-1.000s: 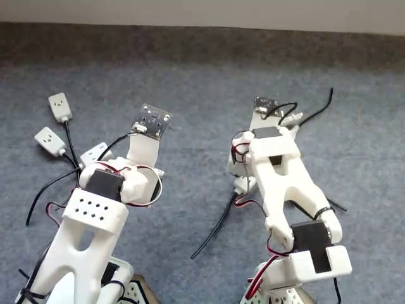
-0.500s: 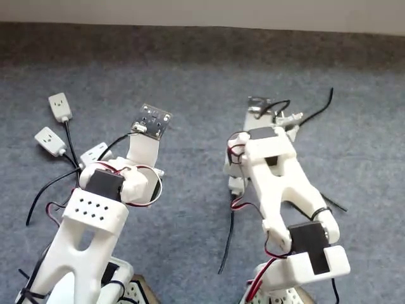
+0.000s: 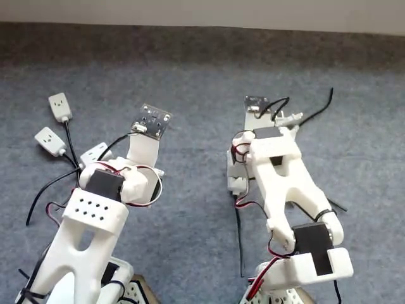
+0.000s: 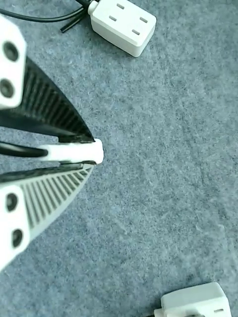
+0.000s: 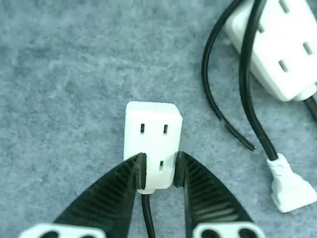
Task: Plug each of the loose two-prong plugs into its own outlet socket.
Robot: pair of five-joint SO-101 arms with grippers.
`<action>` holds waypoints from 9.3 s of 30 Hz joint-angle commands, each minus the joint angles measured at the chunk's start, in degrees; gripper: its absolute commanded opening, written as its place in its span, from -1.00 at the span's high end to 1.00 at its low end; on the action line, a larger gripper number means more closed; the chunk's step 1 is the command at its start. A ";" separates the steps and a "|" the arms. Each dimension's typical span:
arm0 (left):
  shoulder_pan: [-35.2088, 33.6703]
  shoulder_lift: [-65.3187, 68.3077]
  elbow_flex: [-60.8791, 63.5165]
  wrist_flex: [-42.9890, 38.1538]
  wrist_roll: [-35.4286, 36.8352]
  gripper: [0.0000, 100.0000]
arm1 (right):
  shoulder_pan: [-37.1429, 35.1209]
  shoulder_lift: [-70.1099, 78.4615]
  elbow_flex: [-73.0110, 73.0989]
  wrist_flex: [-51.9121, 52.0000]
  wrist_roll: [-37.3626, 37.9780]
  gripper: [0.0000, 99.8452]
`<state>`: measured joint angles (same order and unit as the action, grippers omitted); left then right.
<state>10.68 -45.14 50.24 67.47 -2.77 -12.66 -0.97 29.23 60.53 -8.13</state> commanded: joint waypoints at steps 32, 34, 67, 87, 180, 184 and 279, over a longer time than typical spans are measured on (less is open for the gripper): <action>0.84 -1.36 -0.13 -2.90 -0.53 0.99 | -3.91 -20.62 5.05 0.04 1.67 0.54; 0.84 -1.36 -0.13 -2.81 -0.53 0.99 | -4.70 -19.65 5.85 -0.48 1.23 0.54; 0.84 -1.63 2.33 -5.45 -0.44 0.99 | -5.32 3.12 7.08 -14.20 -5.98 0.84; -3.38 -1.71 1.01 -5.10 -0.44 0.99 | -27.30 3.74 -3.56 -20.62 24.88 0.84; 9.45 11.82 -5.85 -28.92 -22.33 0.99 | 31.52 18.86 -29.76 40.31 -5.63 0.99; 9.45 24.31 -14.20 -28.57 -23.56 0.99 | 35.38 17.01 -28.35 40.31 -6.68 0.99; -2.07 82.15 -73.19 21.89 -25.32 0.86 | 42.68 -16.04 17.89 5.32 -4.57 0.99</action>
<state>11.03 37.41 -20.44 86.20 -28.79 29.45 -15.21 46.99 66.51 -13.58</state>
